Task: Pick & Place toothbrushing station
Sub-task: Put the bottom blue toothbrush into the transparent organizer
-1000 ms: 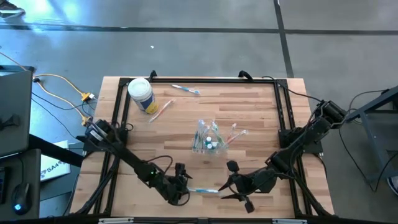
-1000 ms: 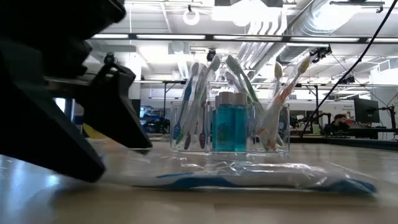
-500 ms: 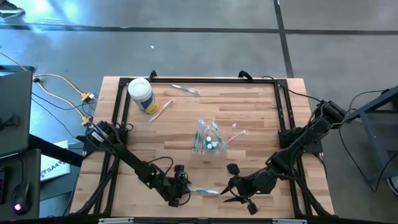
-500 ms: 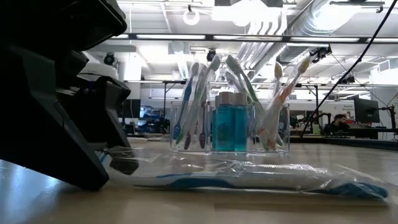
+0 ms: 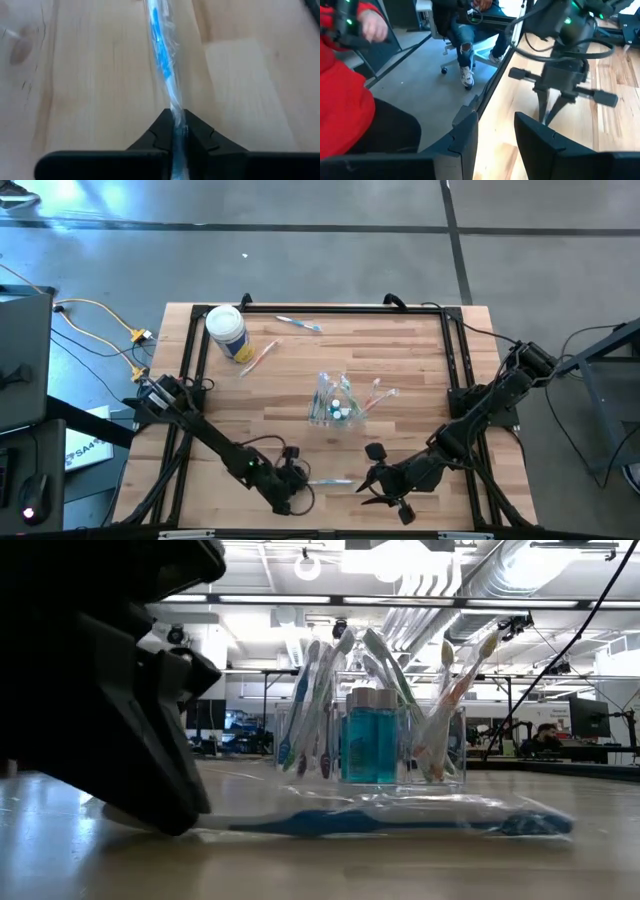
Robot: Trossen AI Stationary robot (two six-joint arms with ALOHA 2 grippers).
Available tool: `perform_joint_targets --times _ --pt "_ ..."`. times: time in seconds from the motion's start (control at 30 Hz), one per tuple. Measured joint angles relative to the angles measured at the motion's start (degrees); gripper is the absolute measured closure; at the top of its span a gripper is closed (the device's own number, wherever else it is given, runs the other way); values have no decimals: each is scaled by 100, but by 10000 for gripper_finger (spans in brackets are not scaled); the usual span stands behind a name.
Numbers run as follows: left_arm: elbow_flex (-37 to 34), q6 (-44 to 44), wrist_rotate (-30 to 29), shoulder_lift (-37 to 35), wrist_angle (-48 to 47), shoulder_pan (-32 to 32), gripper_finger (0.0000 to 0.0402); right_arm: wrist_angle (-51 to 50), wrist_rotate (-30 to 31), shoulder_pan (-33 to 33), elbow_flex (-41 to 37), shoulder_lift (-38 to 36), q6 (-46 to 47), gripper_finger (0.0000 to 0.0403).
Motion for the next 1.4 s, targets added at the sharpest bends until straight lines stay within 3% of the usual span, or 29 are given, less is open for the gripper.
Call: perform_joint_targets --times 0.23,0.43,0.6,0.87,1.23,1.4 --pt "1846 134 -293 13 -3433 -125 387 -78 88 -16 0 2 588 283" --pt "3131 1700 -1429 0 -4841 -596 387 -187 274 -204 0 2 1581 283" --pt "3611 3238 -2293 -3 -4991 -997 387 -197 21 -514 0 2 2107 283" --pt "3664 5277 -3201 94 -4848 -855 381 95 -847 -930 0 2 1995 265" --pt "3661 6439 -3958 333 -4642 -520 385 -271 -966 -1356 0 20 1958 138" --pt "3662 6786 -4073 325 -4438 -322 379 -226 -1291 -1530 0 20 1940 111"
